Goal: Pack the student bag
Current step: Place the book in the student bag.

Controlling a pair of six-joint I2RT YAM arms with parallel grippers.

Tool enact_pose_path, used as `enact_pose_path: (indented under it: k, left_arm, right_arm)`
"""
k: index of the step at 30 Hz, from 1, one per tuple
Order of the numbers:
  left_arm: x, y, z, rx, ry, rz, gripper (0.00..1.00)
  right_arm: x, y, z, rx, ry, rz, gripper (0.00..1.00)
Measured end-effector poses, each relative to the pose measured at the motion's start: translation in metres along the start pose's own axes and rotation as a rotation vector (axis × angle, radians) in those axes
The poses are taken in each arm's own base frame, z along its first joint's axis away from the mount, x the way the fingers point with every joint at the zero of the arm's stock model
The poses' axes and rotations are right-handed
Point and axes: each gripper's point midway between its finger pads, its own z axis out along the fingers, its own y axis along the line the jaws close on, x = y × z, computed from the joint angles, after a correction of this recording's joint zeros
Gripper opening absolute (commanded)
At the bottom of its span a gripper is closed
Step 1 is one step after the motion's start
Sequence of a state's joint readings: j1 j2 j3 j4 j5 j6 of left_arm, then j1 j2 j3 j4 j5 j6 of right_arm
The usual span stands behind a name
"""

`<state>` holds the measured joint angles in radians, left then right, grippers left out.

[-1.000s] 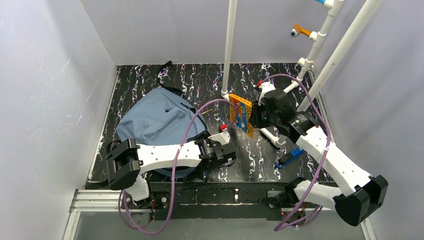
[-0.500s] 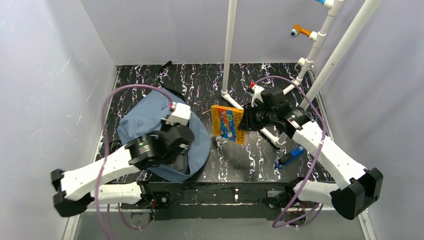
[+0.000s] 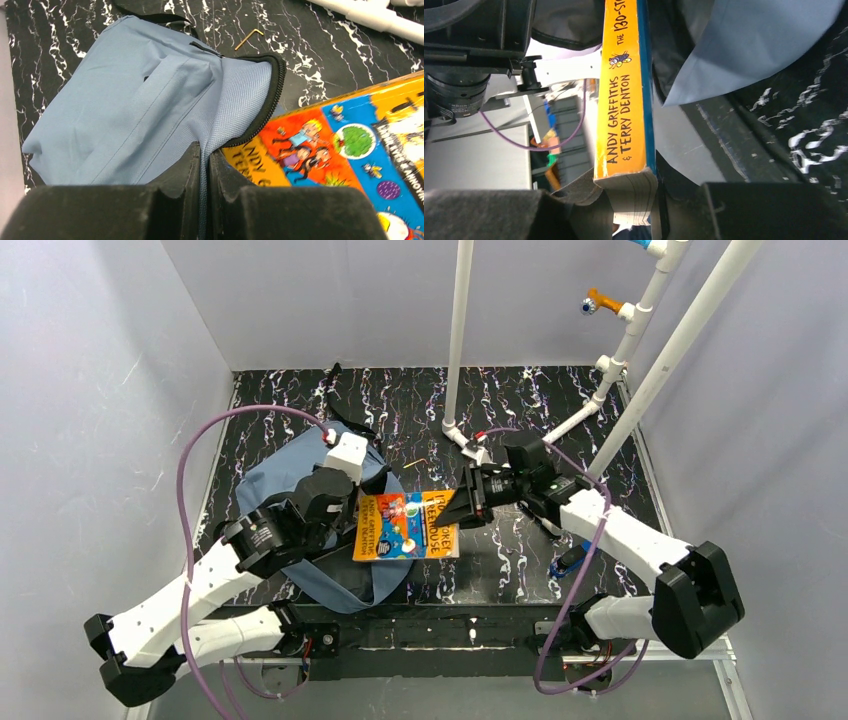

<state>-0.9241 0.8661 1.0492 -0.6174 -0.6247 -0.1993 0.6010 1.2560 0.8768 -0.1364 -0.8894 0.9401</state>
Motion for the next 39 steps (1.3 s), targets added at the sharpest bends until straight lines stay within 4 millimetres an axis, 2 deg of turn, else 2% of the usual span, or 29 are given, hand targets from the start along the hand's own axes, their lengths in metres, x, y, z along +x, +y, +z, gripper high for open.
enact_pose_path:
  k: [3, 6, 8, 11, 20, 23, 26, 28, 30, 32, 34, 36, 38, 39]
  left_arm:
    - [-0.001, -0.008, 0.003, 0.038, 0.014, 0.046, 0.00]
    - [-0.003, -0.010, 0.001, 0.064, 0.007, 0.071, 0.00]
    - [-0.003, -0.008, -0.002, 0.072, 0.001, 0.078, 0.00]
    - [-0.004, -0.006, -0.007, 0.085, -0.011, 0.082, 0.00]
    - [-0.011, -0.007, -0.027, 0.179, -0.073, 0.096, 0.00]
    - [-0.013, -0.011, -0.031, 0.217, -0.096, 0.097, 0.00]
    - [-0.017, -0.016, -0.031, 0.236, -0.109, 0.097, 0.00]
    - [-0.018, -0.017, -0.028, 0.232, -0.107, 0.096, 0.00]
    - [-0.018, -0.018, -0.023, 0.220, -0.098, 0.097, 0.00]
    - [-0.018, -0.019, -0.019, 0.204, -0.091, 0.093, 0.00]
    - [-0.019, -0.017, -0.017, 0.184, -0.091, 0.085, 0.00]
    - [-0.019, -0.015, -0.017, 0.176, -0.093, 0.077, 0.00]
    - [-0.020, -0.014, -0.018, 0.171, -0.096, 0.067, 0.00]
    - [-0.020, -0.014, -0.018, 0.170, -0.097, 0.063, 0.00]
  right_arm:
    - [0.008, 0.003, 0.012, -0.039, 0.056, 0.081, 0.01]
    - [0.003, 0.015, 0.023, -0.112, 0.056, 0.120, 0.01]
    - [-0.005, 0.015, 0.031, -0.143, 0.048, 0.171, 0.01]
    - [-0.021, 0.009, 0.043, -0.174, 0.018, 0.255, 0.01]
    - [-0.059, -0.027, 0.073, -0.161, -0.098, 0.442, 0.01]
    - [-0.061, -0.029, 0.082, -0.162, -0.125, 0.447, 0.01]
    - [-0.060, -0.024, 0.103, -0.156, -0.168, 0.427, 0.03]
    - [-0.061, -0.017, 0.128, -0.153, -0.221, 0.393, 0.29]
    - [-0.060, -0.010, 0.152, -0.145, -0.261, 0.350, 0.46]
    - [-0.051, 0.000, 0.180, -0.141, -0.278, 0.291, 0.51]
    - [-0.038, 0.006, 0.195, -0.144, -0.272, 0.248, 0.62]
    - [-0.028, 0.004, 0.200, -0.132, -0.269, 0.215, 0.72]
    - [-0.023, -0.004, 0.196, -0.102, -0.269, 0.178, 0.84]
    - [-0.022, -0.007, 0.193, -0.083, -0.268, 0.151, 0.87]
